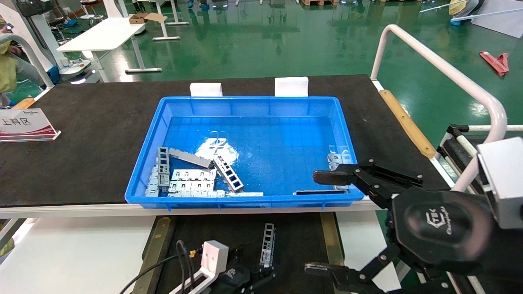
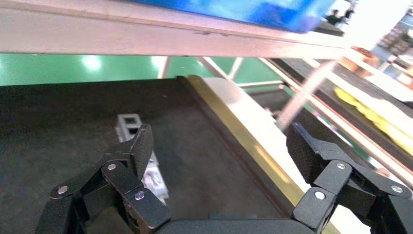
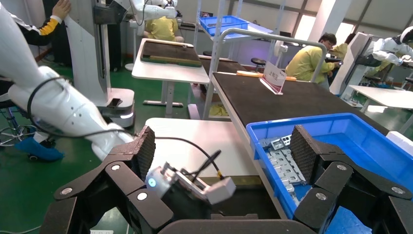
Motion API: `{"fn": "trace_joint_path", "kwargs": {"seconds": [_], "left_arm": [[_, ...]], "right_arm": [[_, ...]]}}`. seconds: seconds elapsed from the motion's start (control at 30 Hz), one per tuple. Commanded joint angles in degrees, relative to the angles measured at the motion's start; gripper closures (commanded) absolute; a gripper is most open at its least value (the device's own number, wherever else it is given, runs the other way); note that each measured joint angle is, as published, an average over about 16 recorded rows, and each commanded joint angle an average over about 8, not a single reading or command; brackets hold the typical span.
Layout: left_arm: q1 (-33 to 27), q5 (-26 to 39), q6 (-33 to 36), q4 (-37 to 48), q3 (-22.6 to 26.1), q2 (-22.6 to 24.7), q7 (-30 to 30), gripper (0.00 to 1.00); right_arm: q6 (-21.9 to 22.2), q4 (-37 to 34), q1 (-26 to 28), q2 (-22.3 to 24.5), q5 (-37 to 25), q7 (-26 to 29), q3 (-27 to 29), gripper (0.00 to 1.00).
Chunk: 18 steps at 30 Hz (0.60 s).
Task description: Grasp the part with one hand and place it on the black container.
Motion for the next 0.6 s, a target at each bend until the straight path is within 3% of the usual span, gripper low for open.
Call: {"fn": "trace_joint_path", "kwargs": {"seconds": [0.03, 0.3, 0.6], "left_arm": [[0.2, 0.1, 0.9, -2.0, 1.3, -2.6, -1.8, 0.0], [2.1, -1.4, 2.7, -12.1, 2.8, -13.9, -7.7, 0.0], [1.5, -2.4, 11.9, -15.1, 3.2, -23.8, -12.0, 0.0]], "right_arm": [[0.0, 0.0, 0.0, 0.0, 0.0, 0.0, 0.0, 0.0], [0.0, 0.0, 0.0, 0.0, 0.0, 0.0, 0.0, 0.0], [0.0, 0.0, 0.0, 0.0, 0.0, 0.0, 0.0, 0.0]]}}
